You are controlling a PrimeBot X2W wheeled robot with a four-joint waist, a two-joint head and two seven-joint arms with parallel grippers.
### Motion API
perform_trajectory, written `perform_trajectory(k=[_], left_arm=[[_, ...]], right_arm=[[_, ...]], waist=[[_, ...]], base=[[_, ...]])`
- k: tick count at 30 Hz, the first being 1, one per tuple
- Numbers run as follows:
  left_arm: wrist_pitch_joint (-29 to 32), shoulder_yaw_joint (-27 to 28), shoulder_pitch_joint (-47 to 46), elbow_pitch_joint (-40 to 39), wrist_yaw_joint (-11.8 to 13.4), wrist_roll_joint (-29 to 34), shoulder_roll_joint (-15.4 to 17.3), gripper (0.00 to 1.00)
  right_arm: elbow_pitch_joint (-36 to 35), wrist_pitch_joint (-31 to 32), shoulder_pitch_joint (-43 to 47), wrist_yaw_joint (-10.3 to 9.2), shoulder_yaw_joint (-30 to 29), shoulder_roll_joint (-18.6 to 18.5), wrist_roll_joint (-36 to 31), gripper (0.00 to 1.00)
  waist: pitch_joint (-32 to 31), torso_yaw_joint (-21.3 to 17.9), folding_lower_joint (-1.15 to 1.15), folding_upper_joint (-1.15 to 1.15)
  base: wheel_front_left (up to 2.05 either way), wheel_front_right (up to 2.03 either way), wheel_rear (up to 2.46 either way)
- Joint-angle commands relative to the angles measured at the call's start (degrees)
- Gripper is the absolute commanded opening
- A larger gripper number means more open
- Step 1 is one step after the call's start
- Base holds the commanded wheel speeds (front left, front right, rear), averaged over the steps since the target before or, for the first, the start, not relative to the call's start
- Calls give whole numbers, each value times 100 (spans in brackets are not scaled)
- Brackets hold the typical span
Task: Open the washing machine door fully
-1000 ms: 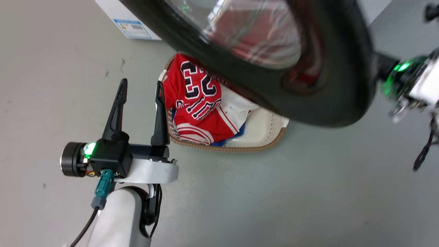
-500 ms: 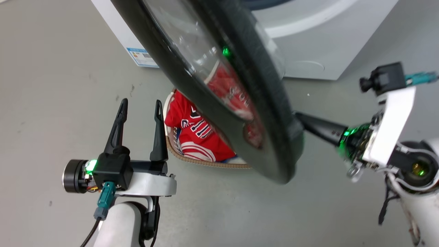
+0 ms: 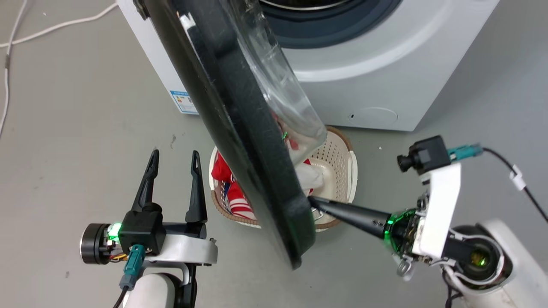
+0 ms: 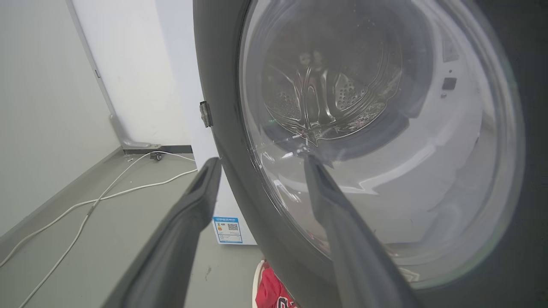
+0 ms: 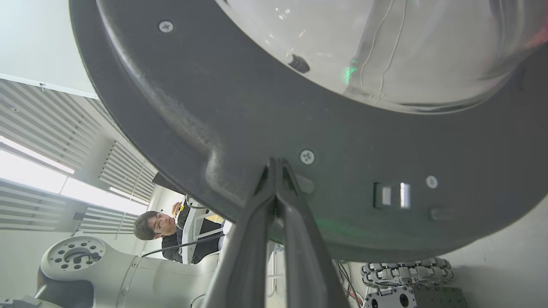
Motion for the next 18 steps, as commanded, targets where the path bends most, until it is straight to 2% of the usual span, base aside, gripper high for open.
perform_trajectory(k=[1,18], left_arm=[[-16,14,73,6,-12,6,-5,100],[-16,130,393,80,0,44,-5,100]], right_arm=[[-14,-22,158,16,77,84,39,0],[301,-265,574,16,332,556,78,0]], waist=[[-104,19,1,0],[-539,-58,1,0]], base=[[0,0,0],[0,0,0]])
